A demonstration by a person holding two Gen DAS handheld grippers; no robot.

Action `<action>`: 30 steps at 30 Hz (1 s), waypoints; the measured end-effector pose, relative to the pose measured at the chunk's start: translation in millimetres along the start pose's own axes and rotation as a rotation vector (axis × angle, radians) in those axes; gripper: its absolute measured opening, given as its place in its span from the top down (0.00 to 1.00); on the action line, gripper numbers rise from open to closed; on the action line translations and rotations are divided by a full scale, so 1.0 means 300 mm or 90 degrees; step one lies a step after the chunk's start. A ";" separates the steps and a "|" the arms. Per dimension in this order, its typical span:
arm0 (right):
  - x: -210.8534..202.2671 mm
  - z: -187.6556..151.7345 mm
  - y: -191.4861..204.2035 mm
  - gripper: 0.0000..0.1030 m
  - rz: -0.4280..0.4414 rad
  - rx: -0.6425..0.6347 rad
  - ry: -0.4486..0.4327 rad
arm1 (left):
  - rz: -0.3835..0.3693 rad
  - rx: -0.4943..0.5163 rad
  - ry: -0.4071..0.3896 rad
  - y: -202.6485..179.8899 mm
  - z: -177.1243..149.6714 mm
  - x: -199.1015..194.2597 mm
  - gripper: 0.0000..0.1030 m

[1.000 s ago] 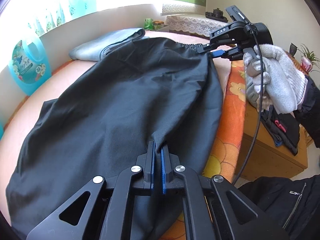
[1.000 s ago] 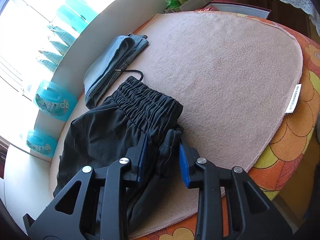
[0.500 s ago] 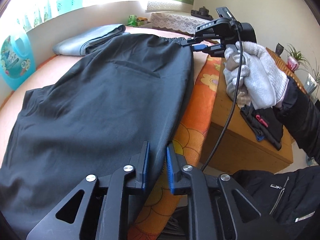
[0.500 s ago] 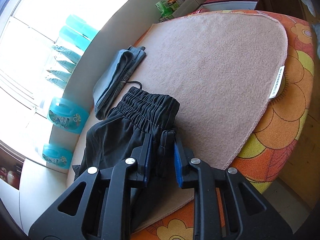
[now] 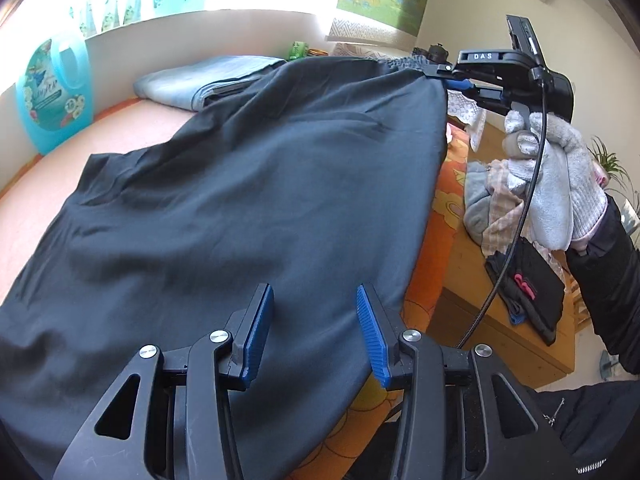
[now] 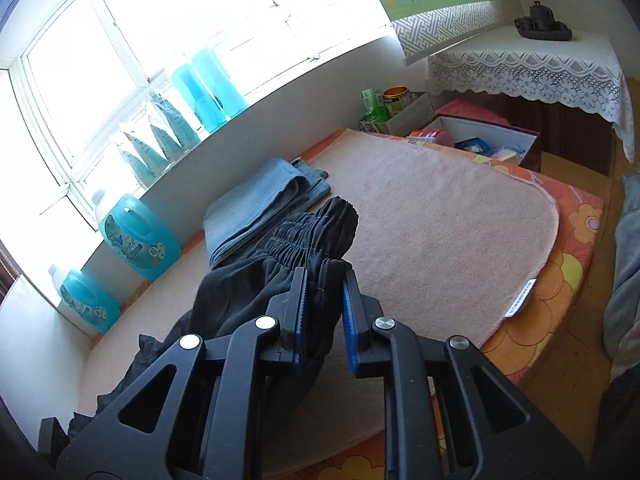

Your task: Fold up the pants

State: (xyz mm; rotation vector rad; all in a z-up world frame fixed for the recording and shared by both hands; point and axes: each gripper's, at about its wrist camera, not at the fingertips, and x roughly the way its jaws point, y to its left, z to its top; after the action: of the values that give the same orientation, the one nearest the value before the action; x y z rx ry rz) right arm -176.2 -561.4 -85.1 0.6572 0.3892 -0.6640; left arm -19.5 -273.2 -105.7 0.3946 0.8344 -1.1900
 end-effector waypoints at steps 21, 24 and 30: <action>-0.029 -0.013 0.265 0.56 0.069 -0.166 0.040 | 0.208 -0.225 -0.152 0.298 -0.218 -0.464 0.59; 0.008 -0.036 0.395 0.56 0.113 -0.216 0.055 | 0.280 -0.289 -0.181 0.393 -0.304 -0.584 0.57; 0.114 -0.097 0.602 0.56 0.183 -0.287 0.104 | 0.424 -0.437 -0.207 0.568 -0.539 -0.775 0.56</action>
State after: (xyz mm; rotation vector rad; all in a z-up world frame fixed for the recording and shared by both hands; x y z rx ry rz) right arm -33.2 -448.8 -46.5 0.3271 0.5619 -0.2340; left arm 49.8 47.1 -62.4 -0.0944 0.6939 -0.2943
